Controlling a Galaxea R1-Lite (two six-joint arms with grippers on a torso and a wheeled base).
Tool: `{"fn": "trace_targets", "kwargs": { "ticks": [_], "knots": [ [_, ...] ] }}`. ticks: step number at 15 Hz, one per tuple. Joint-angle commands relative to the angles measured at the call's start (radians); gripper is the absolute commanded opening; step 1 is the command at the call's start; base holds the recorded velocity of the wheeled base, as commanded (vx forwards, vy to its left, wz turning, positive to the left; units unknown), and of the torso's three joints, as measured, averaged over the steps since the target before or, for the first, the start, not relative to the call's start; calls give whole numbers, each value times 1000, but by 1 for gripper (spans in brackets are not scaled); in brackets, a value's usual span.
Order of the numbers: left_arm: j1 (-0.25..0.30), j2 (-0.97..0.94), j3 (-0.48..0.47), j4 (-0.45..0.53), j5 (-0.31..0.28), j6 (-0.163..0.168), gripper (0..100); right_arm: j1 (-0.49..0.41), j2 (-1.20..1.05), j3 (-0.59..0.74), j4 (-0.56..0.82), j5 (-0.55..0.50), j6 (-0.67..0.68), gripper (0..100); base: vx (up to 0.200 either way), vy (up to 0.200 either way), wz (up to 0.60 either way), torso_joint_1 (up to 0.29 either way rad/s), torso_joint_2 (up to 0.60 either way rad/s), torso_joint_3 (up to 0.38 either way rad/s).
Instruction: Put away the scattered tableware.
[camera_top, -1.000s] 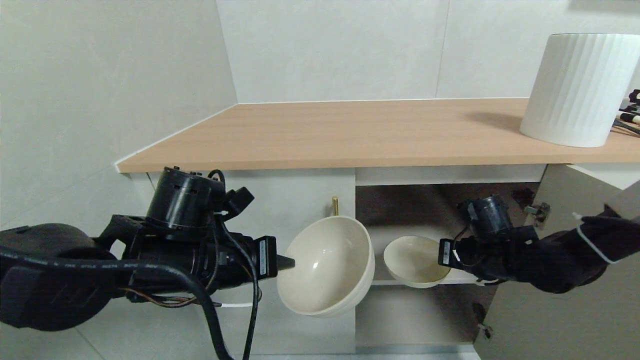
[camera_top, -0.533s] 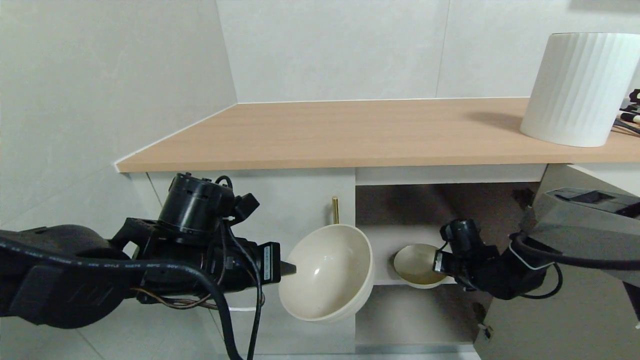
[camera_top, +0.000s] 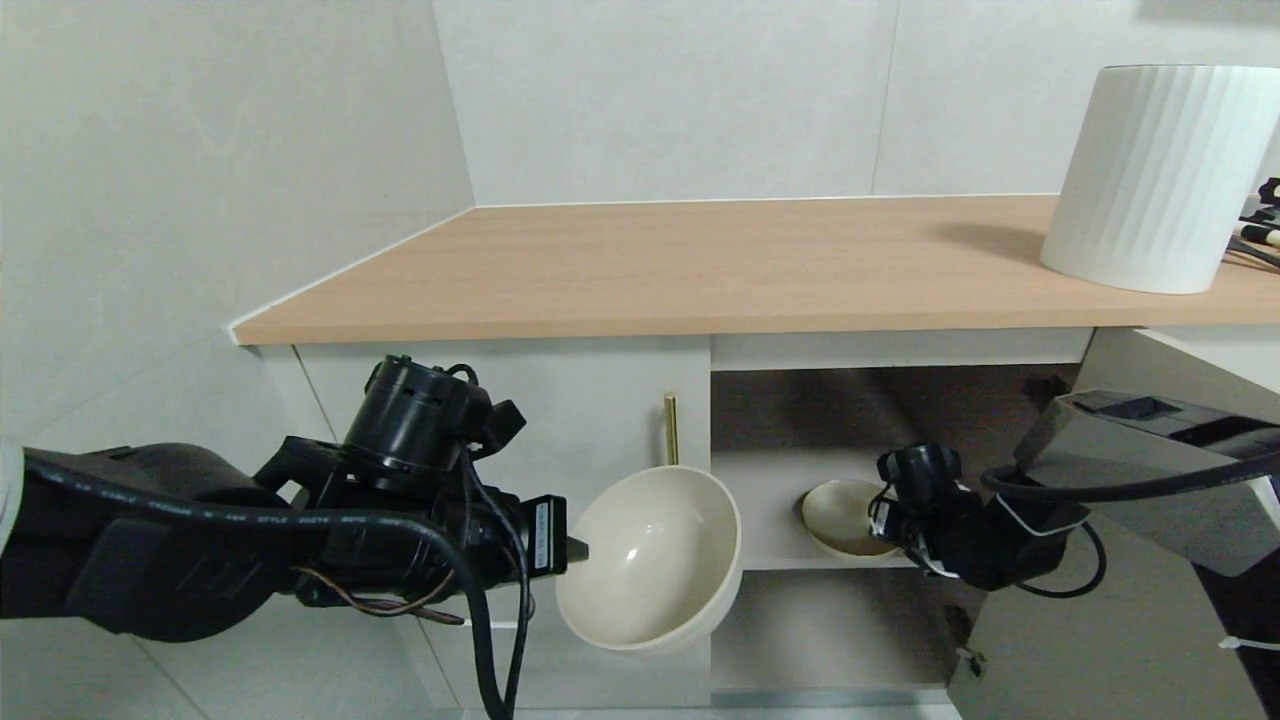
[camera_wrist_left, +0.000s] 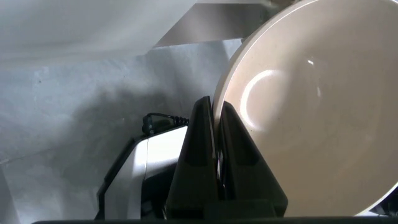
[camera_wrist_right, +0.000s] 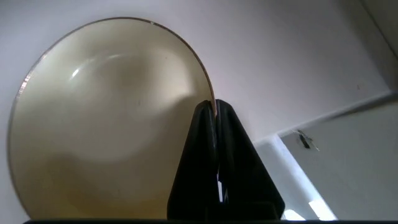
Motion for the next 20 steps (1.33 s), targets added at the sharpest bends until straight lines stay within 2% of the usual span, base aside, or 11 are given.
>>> {"fn": "trace_targets", "kwargs": {
  "ticks": [1,12,13,18,20],
  "knots": [
    [-2,7,-1,-1,0,-1,0,-3,8,-26,1,0,5,0,0,0,0,0,0,0],
    [-14,47,-2,1,0,-1,0,-12,39,-164,78,-1,12,0,0,0,0,0,0,0],
    [-14,53,-5,1,0,1,0,-12,41,-178,90,-1,12,100,0,0,0,0,0,0],
    [-29,97,-42,1,0,-1,0,-17,28,-189,99,0,12,100,0,0,0,0,0,0],
    [-43,116,-54,5,7,-1,0,4,-79,-83,101,22,12,100,0,0,0,0,0,0]
  ]
}}
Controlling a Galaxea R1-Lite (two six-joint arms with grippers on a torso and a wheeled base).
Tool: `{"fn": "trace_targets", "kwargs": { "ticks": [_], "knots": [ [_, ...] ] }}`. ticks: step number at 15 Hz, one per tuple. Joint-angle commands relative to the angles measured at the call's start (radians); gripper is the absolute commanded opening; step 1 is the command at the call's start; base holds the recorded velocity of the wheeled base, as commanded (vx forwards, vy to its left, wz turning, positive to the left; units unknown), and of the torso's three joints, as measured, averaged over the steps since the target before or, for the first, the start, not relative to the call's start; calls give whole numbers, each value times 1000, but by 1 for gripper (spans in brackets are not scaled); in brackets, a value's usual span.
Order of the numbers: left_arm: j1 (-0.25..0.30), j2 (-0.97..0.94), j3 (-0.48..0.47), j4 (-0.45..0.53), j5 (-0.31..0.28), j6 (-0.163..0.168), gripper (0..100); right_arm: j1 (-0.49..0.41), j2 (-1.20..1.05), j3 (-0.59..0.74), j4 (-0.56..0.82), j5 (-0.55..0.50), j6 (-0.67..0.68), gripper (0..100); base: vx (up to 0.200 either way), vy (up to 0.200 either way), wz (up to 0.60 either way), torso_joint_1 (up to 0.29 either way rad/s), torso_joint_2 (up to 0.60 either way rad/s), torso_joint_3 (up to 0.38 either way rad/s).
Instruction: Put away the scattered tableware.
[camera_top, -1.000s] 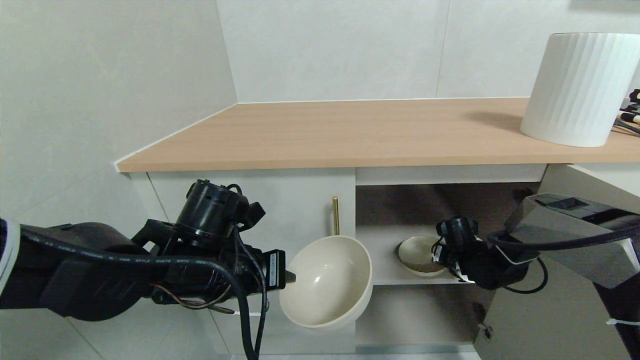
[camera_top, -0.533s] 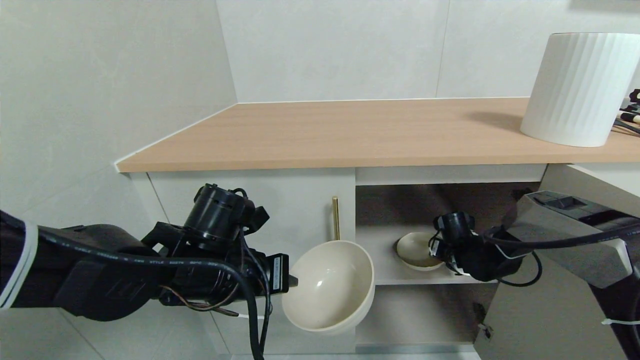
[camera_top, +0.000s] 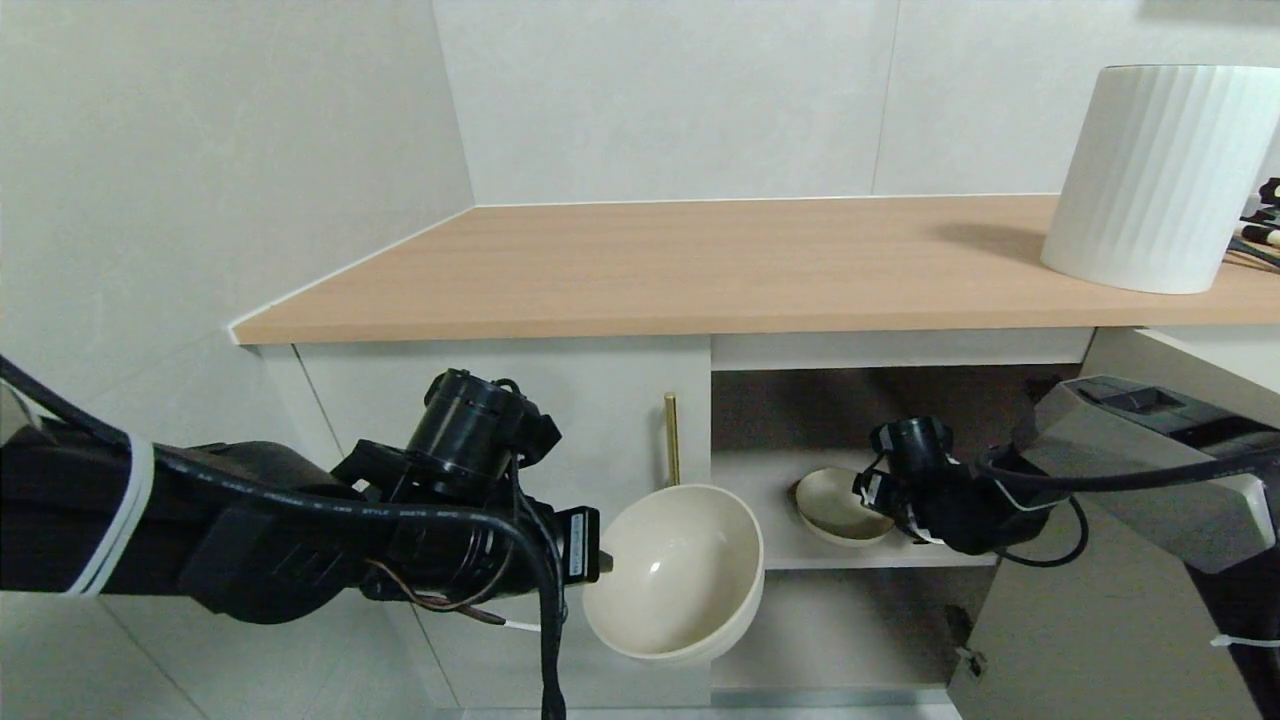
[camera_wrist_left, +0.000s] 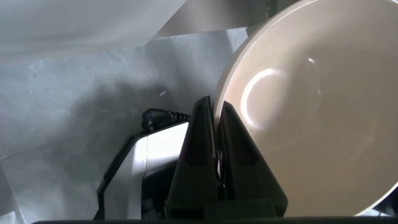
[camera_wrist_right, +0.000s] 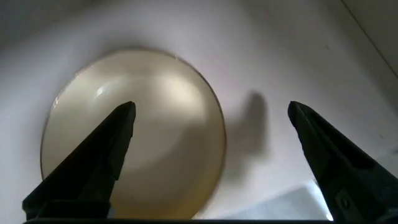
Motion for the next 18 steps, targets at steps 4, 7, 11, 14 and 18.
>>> {"fn": "trace_targets", "kwargs": {
  "ticks": [4,7,11,14,18],
  "knots": [
    [-61,70,-63,113,165,0,0,126,-440,290,183,238,-20,100,0,0,0,0,0,0],
    [-114,136,-69,118,328,0,0,232,-661,305,442,405,-35,100,0,0,0,0,0,0],
    [-139,144,-63,121,352,11,0,386,-770,344,545,462,-70,100,0,0,0,0,0,0],
    [-157,133,-54,121,352,34,0,432,-751,356,544,462,-87,100,0,0,0,0,0,0],
    [-185,113,-43,119,354,39,0,468,-678,351,539,453,-86,100,0,0,0,0,0,0]
  ]
}}
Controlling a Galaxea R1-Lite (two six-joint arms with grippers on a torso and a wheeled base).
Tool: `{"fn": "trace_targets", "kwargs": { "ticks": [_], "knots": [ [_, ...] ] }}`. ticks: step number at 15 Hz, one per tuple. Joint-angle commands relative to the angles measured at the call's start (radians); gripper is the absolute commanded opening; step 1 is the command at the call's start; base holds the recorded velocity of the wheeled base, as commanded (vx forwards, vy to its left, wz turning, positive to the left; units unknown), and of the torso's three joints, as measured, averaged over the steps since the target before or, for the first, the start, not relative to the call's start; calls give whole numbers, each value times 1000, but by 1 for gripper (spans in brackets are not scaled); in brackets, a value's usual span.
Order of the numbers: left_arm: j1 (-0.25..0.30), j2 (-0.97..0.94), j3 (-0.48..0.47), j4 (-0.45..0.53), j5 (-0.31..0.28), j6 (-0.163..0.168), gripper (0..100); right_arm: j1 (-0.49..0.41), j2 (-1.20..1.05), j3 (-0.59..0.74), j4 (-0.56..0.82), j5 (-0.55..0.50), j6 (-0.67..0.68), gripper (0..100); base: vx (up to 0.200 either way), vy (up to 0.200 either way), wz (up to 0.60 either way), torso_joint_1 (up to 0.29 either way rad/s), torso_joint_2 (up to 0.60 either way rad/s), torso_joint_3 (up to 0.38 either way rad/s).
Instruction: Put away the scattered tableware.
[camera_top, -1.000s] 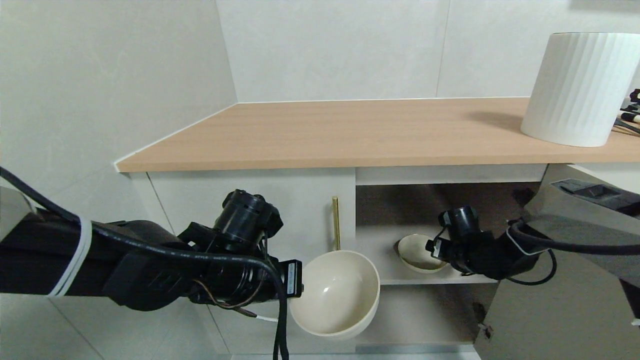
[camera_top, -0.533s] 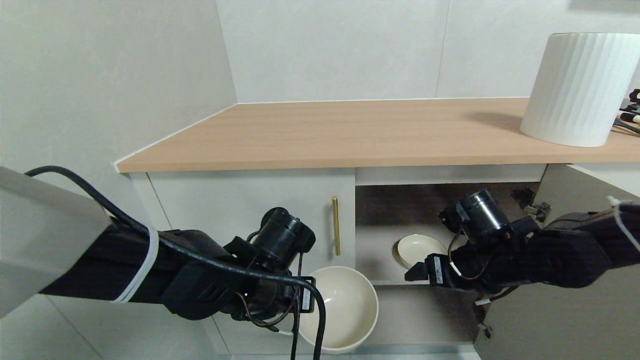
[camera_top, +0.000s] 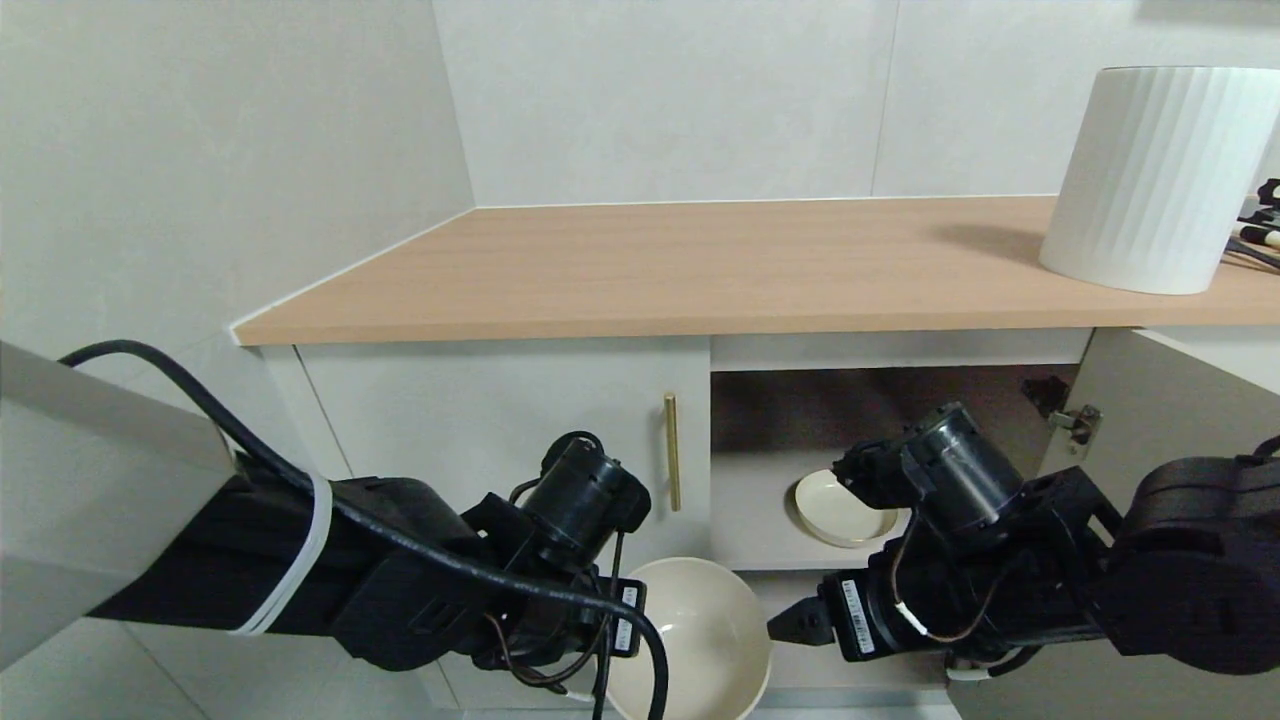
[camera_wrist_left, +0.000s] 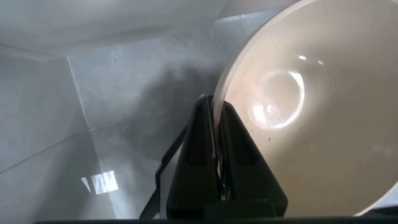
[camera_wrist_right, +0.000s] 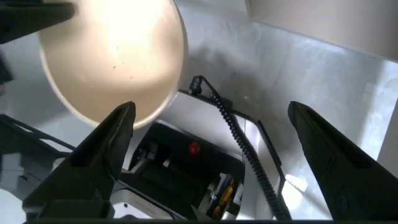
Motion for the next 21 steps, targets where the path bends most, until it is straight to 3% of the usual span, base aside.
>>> {"fn": "trace_targets", "kwargs": {
  "ticks": [1,11,12,21],
  "knots": [
    [-5,-24,11,0,1,11,0,18,41,-5,-2,-3,2,100,0,0,0,0,0,0],
    [-45,-67,29,-1,1,32,0,20,128,-11,-84,-23,34,100,0,0,0,0,0,0],
    [-45,-69,29,-1,1,32,0,21,130,-11,-84,-23,34,0,0,0,0,0,0,0],
    [-46,-69,29,-1,1,32,0,27,131,-8,-90,-23,34,0,0,0,0,0,0,0]
  ]
}}
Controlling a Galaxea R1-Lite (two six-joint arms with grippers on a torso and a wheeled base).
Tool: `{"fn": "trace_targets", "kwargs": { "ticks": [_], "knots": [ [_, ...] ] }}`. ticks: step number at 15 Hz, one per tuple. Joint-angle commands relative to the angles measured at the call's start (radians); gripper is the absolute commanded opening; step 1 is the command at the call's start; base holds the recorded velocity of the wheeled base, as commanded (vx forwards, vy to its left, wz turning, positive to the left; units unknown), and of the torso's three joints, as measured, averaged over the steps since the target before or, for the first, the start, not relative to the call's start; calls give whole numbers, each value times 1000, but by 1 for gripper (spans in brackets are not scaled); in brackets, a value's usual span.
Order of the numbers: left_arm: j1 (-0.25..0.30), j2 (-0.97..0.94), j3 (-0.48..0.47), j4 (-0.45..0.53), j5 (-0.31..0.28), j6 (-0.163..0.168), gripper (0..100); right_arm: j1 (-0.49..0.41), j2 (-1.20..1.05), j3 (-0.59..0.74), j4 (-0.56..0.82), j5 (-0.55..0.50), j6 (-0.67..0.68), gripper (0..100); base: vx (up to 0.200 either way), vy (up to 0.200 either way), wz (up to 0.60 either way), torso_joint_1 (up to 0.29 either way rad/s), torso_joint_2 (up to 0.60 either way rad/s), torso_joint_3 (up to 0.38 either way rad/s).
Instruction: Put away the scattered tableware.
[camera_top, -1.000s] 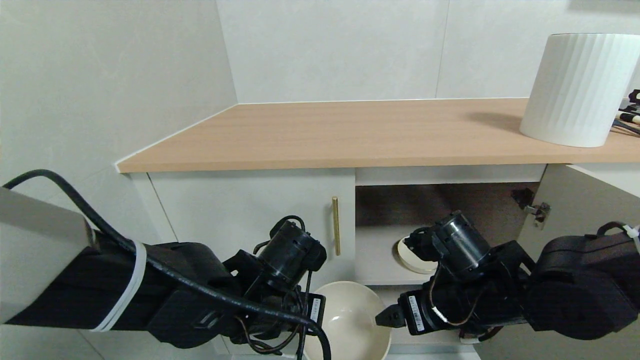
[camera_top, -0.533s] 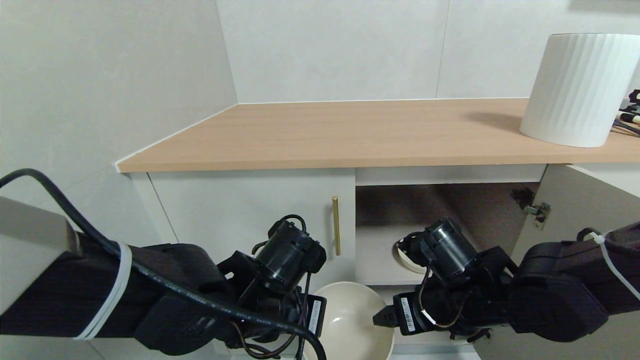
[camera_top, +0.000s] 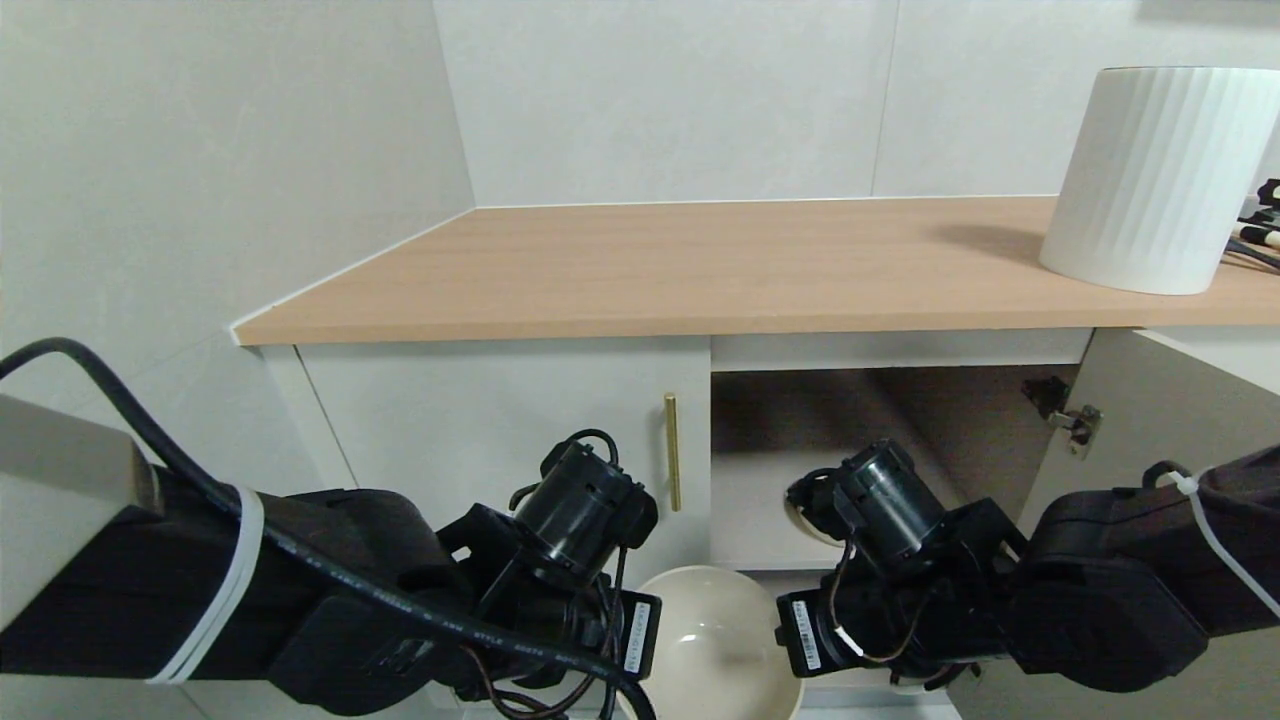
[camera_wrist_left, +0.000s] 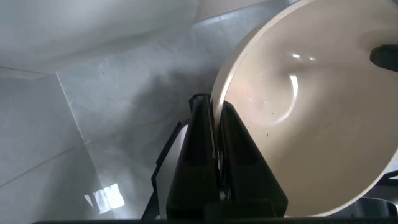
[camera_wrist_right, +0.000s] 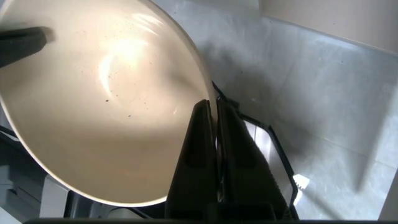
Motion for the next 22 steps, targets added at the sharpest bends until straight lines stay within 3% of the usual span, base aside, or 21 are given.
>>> {"fn": "trace_targets", "kwargs": {
  "ticks": [1,5,6,15,20,21,22],
  "knots": [
    [0,-2,0,4,4,0,0,0,2,-1,5,-3,0,0,0,0,0,0,0,0],
    [0,-1,0,4,6,0,0,0,5,-1,5,-3,0,0,0,0,0,0,0,0],
    [0,-1,0,0,4,-3,100,0,6,1,5,-3,0,0,0,0,0,0,0,0],
    [3,-27,-3,-36,1,-14,100,-9,34,-3,2,-36,0,0,0,0,0,0,0,0],
    [9,-30,-3,-37,1,-14,100,-125,39,-4,-73,-82,33,0,0,0,0,0,0,0],
    [11,-31,-3,-37,1,-14,100,-239,25,-4,-96,-82,44,0,0,0,0,0,0,0],
    [11,-31,-3,-37,1,-14,100,-290,34,-3,-121,-82,46,0,0,0,0,0,0,0]
  ]
}}
